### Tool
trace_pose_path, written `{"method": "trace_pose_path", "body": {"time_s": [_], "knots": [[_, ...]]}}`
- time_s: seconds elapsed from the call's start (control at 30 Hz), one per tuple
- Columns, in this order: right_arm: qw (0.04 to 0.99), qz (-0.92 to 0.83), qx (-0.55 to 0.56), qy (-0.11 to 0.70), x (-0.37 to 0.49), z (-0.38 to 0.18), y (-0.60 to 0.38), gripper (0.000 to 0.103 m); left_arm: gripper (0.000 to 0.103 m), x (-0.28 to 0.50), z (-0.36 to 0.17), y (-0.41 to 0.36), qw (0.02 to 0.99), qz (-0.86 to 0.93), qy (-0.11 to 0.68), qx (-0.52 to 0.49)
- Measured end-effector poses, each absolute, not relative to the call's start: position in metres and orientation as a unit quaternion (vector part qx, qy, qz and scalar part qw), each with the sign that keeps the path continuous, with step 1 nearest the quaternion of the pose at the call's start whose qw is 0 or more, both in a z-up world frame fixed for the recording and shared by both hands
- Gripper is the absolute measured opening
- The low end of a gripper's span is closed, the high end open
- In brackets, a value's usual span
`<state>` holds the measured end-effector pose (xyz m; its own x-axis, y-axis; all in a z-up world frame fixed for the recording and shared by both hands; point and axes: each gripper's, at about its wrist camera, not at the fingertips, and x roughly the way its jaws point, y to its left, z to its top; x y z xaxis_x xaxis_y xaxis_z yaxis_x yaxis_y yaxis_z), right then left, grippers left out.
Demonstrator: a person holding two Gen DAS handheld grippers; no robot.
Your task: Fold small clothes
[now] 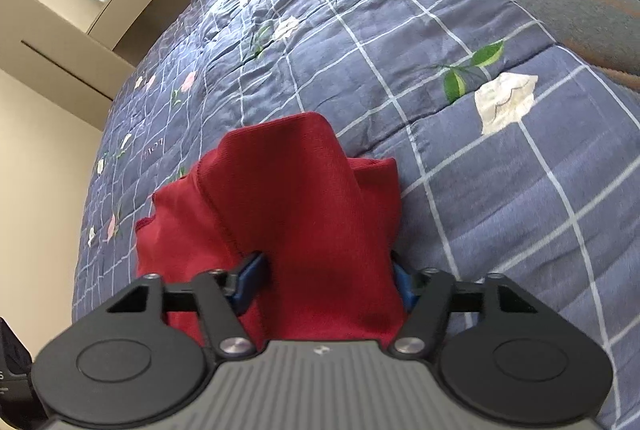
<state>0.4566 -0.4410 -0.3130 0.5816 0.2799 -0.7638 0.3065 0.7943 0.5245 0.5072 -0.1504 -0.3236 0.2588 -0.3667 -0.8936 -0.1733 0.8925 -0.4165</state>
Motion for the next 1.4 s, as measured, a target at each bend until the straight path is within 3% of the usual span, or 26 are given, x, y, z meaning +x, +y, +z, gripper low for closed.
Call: {"method": "trace_pose_path", "body": {"time_s": [0.1,0.13,0.17,0.2,0.3,0.37,0.47,0.7,0.9,1.17,1.4], "knots": [[0.83,-0.006,0.324,0.454,0.454,-0.308,-0.438,0.042,0.092,0.509,-0.321,-0.148,0.756,-0.081,0.609,-0.227],[0.831,-0.007,0.325,0.452,0.451,-0.305,-0.437,0.036,0.081,0.509,-0.32,-0.148,0.755,-0.09,0.607,-0.232],[0.832,-0.008,0.324,0.45,0.449,-0.303,-0.436,0.034,0.072,0.509,-0.318,-0.148,0.752,-0.099,0.606,-0.239],[0.834,-0.01,0.323,0.448,0.447,-0.3,-0.436,0.031,0.071,0.51,-0.316,-0.148,0.751,-0.101,0.606,-0.24],[0.841,-0.016,0.317,0.438,0.441,-0.291,-0.431,0.024,0.054,0.508,-0.31,-0.151,0.757,-0.102,0.603,-0.228],[0.849,-0.017,0.308,0.429,0.437,-0.282,-0.425,0.021,0.038,0.505,-0.305,-0.151,0.763,-0.105,0.597,-0.224],[0.862,-0.01,0.286,0.419,0.433,-0.266,-0.411,0.019,0.028,0.499,-0.295,-0.148,0.773,-0.111,0.585,-0.218],[0.881,0.036,0.248,0.402,0.423,-0.234,-0.358,0.017,0.025,0.481,-0.25,-0.114,0.809,-0.114,0.549,-0.177],[0.873,0.073,0.258,0.408,0.425,-0.241,-0.304,0.017,0.026,0.466,-0.226,-0.056,0.827,-0.089,0.531,-0.162],[0.843,0.054,0.245,0.475,0.424,-0.281,-0.263,0.018,0.027,0.443,-0.261,0.001,0.808,-0.059,0.558,-0.178],[0.847,0.031,0.231,0.478,0.41,-0.283,-0.264,0.027,0.031,0.426,-0.281,0.012,0.8,-0.063,0.563,-0.196]]}}
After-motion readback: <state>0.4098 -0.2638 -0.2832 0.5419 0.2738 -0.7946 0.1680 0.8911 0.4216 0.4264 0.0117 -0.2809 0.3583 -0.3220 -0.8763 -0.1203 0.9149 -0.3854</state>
